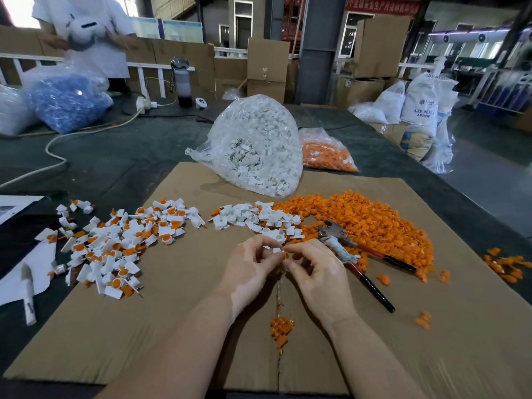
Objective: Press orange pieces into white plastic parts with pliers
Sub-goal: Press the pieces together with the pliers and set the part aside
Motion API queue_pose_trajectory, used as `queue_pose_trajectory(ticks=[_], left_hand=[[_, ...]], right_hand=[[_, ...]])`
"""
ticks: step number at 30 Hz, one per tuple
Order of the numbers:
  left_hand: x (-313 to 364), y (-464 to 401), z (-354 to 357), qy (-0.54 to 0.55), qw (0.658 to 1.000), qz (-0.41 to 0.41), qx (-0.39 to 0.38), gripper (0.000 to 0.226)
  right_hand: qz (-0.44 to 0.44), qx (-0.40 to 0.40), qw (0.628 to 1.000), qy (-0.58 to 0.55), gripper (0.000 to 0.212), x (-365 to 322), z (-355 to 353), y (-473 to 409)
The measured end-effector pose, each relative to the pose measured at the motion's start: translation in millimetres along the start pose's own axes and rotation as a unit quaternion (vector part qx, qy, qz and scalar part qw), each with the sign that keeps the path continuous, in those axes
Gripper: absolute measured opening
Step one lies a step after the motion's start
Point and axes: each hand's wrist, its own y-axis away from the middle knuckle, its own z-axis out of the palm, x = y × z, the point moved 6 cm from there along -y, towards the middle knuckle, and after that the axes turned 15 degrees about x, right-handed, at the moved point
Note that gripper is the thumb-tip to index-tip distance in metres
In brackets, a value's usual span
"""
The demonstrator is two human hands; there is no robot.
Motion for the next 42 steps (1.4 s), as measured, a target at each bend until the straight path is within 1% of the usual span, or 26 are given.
queue_pose_trajectory(ticks=[2,4,6,7,8,10,12,14,16,18,20,23,26,29,31,35,39,42], left_hand=[[-1,-1,0,0.006,1.000,-0.004,0.011,0.009],[-1,-1,0,0.029,0.999,-0.018,0.015,0.009],[-2,-1,1,0.048,0.998,-0.031,0.018,0.008],[-3,-2,1,0.046,0.998,-0.033,0.021,0.008],[-3,-4,0,0.040,0.998,-0.032,0.024,0.008],[-4,-6,-1,0.036,0.998,-0.035,0.031,0.008],[-5,-7,-1,0.043,0.998,-0.044,0.033,0.009],[-6,-8,-1,0.050,0.997,-0.053,0.037,0.011],[-7,-9,-1,0.052,0.996,-0.061,0.038,0.012],[-8,-9,-1,0.059,0.995,-0.071,0.040,0.013],[-9,-10,-1,0.073,0.993,-0.083,0.043,0.013],[-9,-11,-1,0.090,0.990,-0.100,0.048,0.012],[-8,-12,0,0.099,0.988,-0.110,0.045,0.012],[-7,-10,1,0.120,0.985,-0.121,0.041,0.013],[-7,-10,0,0.147,0.979,-0.131,0.044,0.013],[-6,-9,1,0.195,0.967,-0.157,0.052,0.011],[-6,-9,2,0.256,0.947,-0.189,0.052,0.009],[-7,-9,1,0.253,0.948,-0.188,0.053,0.009]], right_hand=[[-0.002,0.013,1.000,0.011,0.017,-1,-2,-1],[0.001,0.040,0.998,0.053,0.019,1,-8,-3],[0.028,0.063,0.987,0.144,0.026,9,-18,-6],[0.062,0.056,0.976,0.201,0.031,16,-22,-8],[0.104,0.037,0.959,0.263,0.036,25,-28,-9],[0.170,-0.030,0.914,0.367,0.042,42,-37,-12],[0.215,-0.102,0.880,0.411,0.043,54,-42,-14],[0.238,-0.153,0.857,0.432,0.049,62,-44,-16],[0.243,-0.168,0.846,0.444,0.051,66,-45,-19],[0.232,-0.164,0.843,0.458,0.046,68,-47,-22],[0.222,-0.164,0.840,0.467,0.046,69,-49,-24],[0.210,-0.157,0.852,0.453,0.042,66,-51,-25],[0.199,-0.127,0.886,0.399,0.034,58,-51,-30],[0.183,-0.128,0.910,0.349,0.026,45,-47,-35],[0.177,-0.145,0.918,0.325,0.026,38,-42,-36],[0.208,-0.204,0.928,0.232,0.032,26,-28,-30],[0.219,-0.258,0.926,0.167,0.035,13,-14,-22],[0.227,-0.292,0.919,0.134,0.036,4,-7,-18]])
